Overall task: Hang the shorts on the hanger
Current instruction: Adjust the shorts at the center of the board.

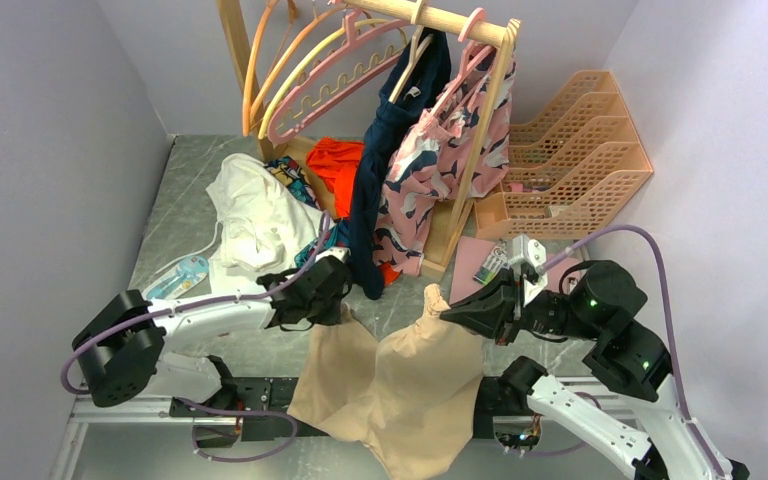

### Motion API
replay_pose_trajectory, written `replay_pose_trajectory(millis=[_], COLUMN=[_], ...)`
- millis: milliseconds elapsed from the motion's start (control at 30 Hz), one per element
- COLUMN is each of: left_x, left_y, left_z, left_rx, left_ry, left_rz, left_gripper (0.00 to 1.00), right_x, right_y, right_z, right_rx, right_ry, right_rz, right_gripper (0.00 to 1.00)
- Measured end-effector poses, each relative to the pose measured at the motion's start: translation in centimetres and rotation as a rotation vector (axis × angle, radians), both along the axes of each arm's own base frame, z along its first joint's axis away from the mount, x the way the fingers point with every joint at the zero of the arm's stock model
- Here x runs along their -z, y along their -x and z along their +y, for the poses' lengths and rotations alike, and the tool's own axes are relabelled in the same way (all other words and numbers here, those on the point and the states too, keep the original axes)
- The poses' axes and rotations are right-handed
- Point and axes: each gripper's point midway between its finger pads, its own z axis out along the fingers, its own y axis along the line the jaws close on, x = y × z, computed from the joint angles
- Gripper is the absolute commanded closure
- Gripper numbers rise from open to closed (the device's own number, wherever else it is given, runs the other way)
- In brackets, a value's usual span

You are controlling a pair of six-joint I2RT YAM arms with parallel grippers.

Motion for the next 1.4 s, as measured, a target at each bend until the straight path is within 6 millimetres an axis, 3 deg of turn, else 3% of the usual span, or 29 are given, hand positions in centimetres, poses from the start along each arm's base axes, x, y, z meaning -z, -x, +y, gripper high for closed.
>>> replay_pose_trajectory(millis=[133, 200, 267, 367, 467, 600, 700, 767, 833, 900, 967, 1067, 1100, 1133, 1267, 1333, 1400], left_x=[-0.8, -2.9, -6.7, -14.3, -21.1, -28.6, -34.5, -37.2, -38.4, -38.4, -36.5, -31.5, -29.7, -28.0, -23.3, -22.1, -21.0], left_y=[0.4, 0.3, -0.4, -1.6, -2.2, -3.1, -3.2, -2.5, -1.3, -0.3, 0.3, 0.1, -0.2, -0.4, -0.9, -1.1, -1.2], left_z=[0.9, 1.5, 1.5, 1.4, 2.6, 6.4, 10.6, 13.9, 17.5, 20.3, 21.7, 21.3, 20.8, 20.1, 17.4, 16.0, 14.4], left_rx=[-0.013, -0.026, -0.045, -0.079, -0.124, -0.236, -0.351, -0.435, -0.527, -0.613, -0.668, -0.685, -0.675, -0.665, -0.603, -0.563, -0.506], left_ry=[-0.019, -0.004, 0.055, 0.189, 0.288, 0.328, 0.375, 0.416, 0.460, 0.507, 0.521, 0.455, 0.412, 0.379, 0.262, 0.224, 0.200], left_rz=[-0.018, -0.055, -0.124, -0.265, -0.401, -0.588, -0.758, -0.851, -0.906, -0.927, -0.912, -0.838, -0.808, -0.775, -0.649, -0.599, -0.556], left_gripper=[0.93, 0.93, 0.93, 0.93, 0.93, 0.93, 0.93, 0.93, 0.93, 0.93, 0.79, 0.29, 0.06, 0.00, 0.01, 0.01, 0.05], right_x=[-0.1, -0.3, -0.9, -1.9, -2.8, -5.3, -8.1, -9.7, -10.2, -9.6, -7.7, -3.1, -1.3, 0.7, 6.9, 8.2, 8.3], right_y=[-0.1, -0.1, -0.1, -0.3, -0.8, -2.3, -3.4, -3.9, -4.3, -4.6, -5.0, -5.7, -6.1, -6.4, -7.1, -7.1, -7.0], right_z=[0.0, 0.0, 0.0, 0.3, 0.8, 2.2, 3.3, 3.6, 3.6, 3.4, 2.9, 2.3, 2.1, 2.0, 1.0, 0.5, 0.1], right_rx=[0.003, 0.003, 0.000, -0.004, -0.008, -0.008, -0.011, -0.004, 0.016, 0.043, 0.087, 0.158, 0.187, 0.215, 0.320, 0.356, 0.379], right_ry=[-0.001, -0.003, -0.011, -0.031, -0.050, -0.112, -0.170, -0.204, -0.222, -0.224, -0.213, -0.173, -0.156, -0.134, -0.069, -0.060, -0.071], right_rz=[-0.003, -0.007, -0.017, -0.040, -0.061, -0.121, -0.179, -0.217, -0.236, -0.235, -0.212, -0.117, -0.072, -0.019, 0.161, 0.214, 0.240], right_gripper=[1.00, 1.00, 1.00, 1.00, 1.00, 1.00, 1.00, 1.00, 1.00, 1.00, 1.00, 1.00, 1.00, 1.00, 1.00, 1.00, 1.00])
